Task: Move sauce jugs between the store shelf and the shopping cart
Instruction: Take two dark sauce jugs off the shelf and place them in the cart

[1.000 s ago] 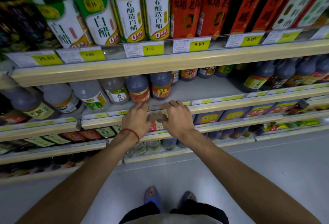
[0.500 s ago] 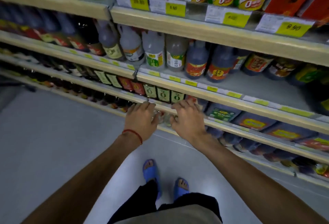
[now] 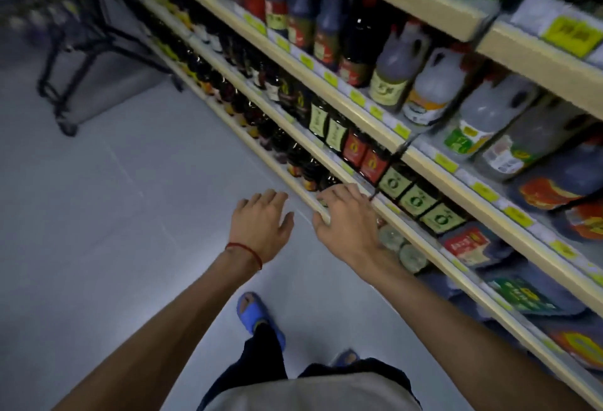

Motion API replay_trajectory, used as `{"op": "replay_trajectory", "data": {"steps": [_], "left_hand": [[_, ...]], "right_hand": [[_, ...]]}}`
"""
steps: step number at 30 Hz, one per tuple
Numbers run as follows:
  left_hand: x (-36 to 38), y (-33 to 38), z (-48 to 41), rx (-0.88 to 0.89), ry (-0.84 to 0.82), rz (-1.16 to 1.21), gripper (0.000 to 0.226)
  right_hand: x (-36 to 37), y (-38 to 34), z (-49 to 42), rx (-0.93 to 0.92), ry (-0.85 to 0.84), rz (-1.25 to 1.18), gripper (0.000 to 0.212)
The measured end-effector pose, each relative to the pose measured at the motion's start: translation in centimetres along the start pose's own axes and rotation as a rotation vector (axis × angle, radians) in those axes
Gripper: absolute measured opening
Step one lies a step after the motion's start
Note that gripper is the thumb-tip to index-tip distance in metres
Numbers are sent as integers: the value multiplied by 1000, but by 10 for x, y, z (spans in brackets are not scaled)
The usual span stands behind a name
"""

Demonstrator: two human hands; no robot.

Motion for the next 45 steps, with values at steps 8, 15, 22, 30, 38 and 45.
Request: {"op": "replay_trajectory", "data": {"steps": [8,15,22,30,38,45], "left_hand": [[11,-185,-31,-113,-72,-14,42],[27,-307,-81,-261,-99,45,43],[45,-426,-171,-383,-142,33,41],[25,-565,-272,-569,-133,45,40],[17,-736,-335,-723,-92,92,39],[6,-902,-390,-709,-40,123,38]], "right_hand": [[100,-125,-100,-41,-66,-122,30],[156,-194,-202,-103,-125,-149,29],[223,-253,-354,-183,-182,-191,29],[287,-361,-531,-321,-301,-272,28],[365,-496,-666,-453,-354,-252,28],[426,-608,-772,-408,-315,-257,28]]}}
Point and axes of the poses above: each hand's wrist, its own z-axis away from the middle knuckle, its own x-axis out of the palm, y = z × x, the point moved 9 cm from there along -z, towards the middle knuckle, and after that the axes turned 12 degrees about -z, right-handed, at the moved point
